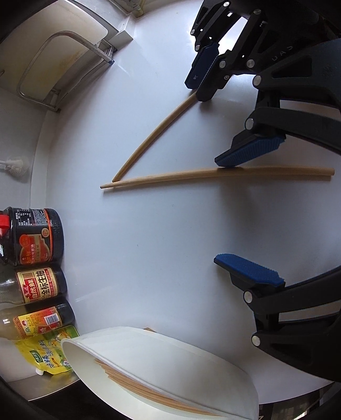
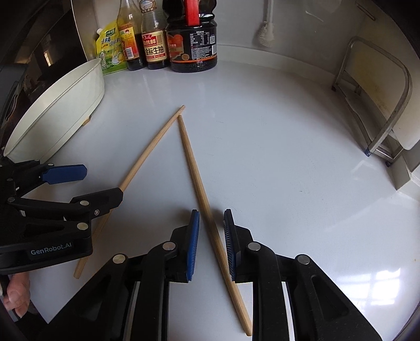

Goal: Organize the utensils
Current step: 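Close the right tool on a chopstick while the left tool grasps the other, then lift and carry both held chopsticks over the white basin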

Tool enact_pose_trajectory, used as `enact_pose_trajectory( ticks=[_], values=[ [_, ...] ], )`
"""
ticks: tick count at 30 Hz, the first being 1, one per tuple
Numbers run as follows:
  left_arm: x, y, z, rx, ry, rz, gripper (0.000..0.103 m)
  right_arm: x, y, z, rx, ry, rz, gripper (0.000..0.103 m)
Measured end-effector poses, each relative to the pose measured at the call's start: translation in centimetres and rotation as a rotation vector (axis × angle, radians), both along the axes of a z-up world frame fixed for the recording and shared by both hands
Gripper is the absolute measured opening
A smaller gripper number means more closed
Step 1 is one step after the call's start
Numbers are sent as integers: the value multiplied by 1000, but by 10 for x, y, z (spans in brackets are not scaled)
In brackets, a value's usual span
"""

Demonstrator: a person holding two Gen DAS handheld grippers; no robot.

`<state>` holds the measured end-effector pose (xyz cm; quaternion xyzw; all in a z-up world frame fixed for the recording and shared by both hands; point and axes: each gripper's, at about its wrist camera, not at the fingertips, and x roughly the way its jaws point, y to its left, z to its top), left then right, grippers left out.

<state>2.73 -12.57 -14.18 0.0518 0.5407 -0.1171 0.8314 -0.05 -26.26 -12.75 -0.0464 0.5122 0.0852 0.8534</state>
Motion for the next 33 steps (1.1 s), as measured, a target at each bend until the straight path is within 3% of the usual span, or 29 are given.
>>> enact_pose_trajectory(
  ticks=[3,4,6,8,9,20,33],
  values=[
    [0,-4,0,15,-9,-10,63,0,-1,0,5,2,8,17],
    [-1,-6,1,15,-14,-16,57,0,-1,0,3,0,10,10],
    [-1,-9,3,12,-18,-28,44,0,0,0,3,0,13,10],
    [-1,-12,5,9,-21,-45,15,-1,0,0,6,0,13,9],
    [-1,-14,5,7,-16,-54,8,-1,0,0,9,0,15,9],
    [-3,1,24,-35,13,-75,7,-1,-1,10,119,24,-82,6],
    [9,54,94,-83,-69,-101,7,2,42,82,209,-56,-153,6]
  ],
)
